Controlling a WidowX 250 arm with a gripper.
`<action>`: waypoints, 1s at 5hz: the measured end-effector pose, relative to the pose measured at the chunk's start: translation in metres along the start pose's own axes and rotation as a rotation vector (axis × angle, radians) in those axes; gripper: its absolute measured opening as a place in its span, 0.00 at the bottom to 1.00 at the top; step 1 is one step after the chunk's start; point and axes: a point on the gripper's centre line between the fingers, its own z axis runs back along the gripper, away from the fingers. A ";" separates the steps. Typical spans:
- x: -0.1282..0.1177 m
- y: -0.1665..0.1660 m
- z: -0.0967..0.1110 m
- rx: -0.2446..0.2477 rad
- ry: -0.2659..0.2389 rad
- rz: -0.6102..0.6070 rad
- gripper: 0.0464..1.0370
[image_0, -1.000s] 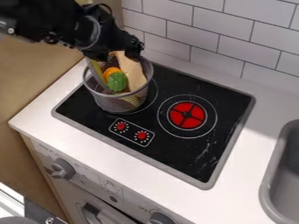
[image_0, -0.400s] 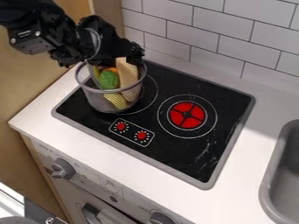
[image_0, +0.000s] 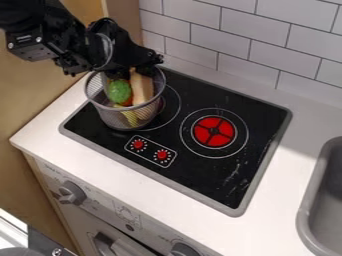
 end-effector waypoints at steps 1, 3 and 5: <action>-0.003 -0.004 -0.001 0.011 0.021 0.032 0.44; -0.001 -0.014 0.012 0.044 0.072 0.125 0.44; 0.002 -0.024 0.026 0.093 0.079 0.130 0.44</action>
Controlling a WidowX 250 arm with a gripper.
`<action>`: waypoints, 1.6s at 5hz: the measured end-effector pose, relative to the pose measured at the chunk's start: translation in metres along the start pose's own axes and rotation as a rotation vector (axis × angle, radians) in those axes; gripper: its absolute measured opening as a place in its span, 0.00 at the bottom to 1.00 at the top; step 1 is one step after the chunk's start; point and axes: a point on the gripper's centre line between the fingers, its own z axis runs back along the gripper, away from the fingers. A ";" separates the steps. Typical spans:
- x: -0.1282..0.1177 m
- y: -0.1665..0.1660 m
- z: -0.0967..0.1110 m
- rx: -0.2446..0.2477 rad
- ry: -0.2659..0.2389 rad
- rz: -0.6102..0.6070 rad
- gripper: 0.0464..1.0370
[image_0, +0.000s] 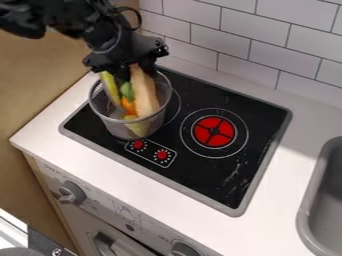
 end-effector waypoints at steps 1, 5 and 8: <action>-0.003 -0.004 0.004 0.019 0.018 0.008 0.44; -0.001 -0.036 0.041 0.147 0.106 0.077 0.44; -0.048 -0.064 0.048 0.182 0.097 0.245 0.44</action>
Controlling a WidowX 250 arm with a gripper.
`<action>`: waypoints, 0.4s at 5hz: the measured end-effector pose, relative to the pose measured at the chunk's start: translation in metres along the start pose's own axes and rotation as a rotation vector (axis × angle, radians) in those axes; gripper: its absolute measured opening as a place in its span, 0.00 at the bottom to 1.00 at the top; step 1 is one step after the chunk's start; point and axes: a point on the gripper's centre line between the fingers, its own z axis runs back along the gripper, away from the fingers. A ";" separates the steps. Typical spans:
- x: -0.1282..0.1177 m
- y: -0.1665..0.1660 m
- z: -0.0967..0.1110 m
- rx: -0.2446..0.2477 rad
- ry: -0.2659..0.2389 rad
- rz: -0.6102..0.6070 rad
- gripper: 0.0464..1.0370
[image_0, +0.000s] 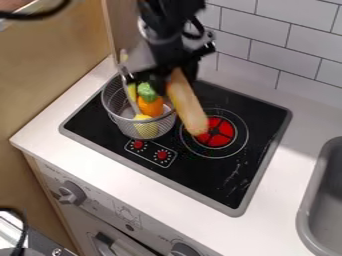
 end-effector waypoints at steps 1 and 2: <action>-0.022 -0.004 0.005 0.008 -0.007 0.034 0.44; -0.040 -0.012 0.010 0.005 -0.020 0.065 0.44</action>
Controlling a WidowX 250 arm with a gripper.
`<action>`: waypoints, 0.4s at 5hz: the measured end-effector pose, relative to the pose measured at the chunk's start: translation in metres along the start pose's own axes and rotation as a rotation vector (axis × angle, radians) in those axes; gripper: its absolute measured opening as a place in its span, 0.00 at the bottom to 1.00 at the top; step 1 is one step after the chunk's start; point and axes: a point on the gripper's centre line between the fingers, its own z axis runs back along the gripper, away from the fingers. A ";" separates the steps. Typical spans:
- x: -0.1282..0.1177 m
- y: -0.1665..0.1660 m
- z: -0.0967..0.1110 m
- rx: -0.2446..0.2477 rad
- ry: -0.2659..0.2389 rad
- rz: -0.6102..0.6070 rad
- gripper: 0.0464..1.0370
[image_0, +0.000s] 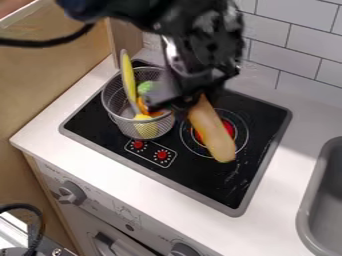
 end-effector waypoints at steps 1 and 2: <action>-0.020 -0.004 -0.006 -0.009 -0.026 0.022 0.44; -0.030 -0.006 -0.018 -0.042 -0.049 0.028 0.44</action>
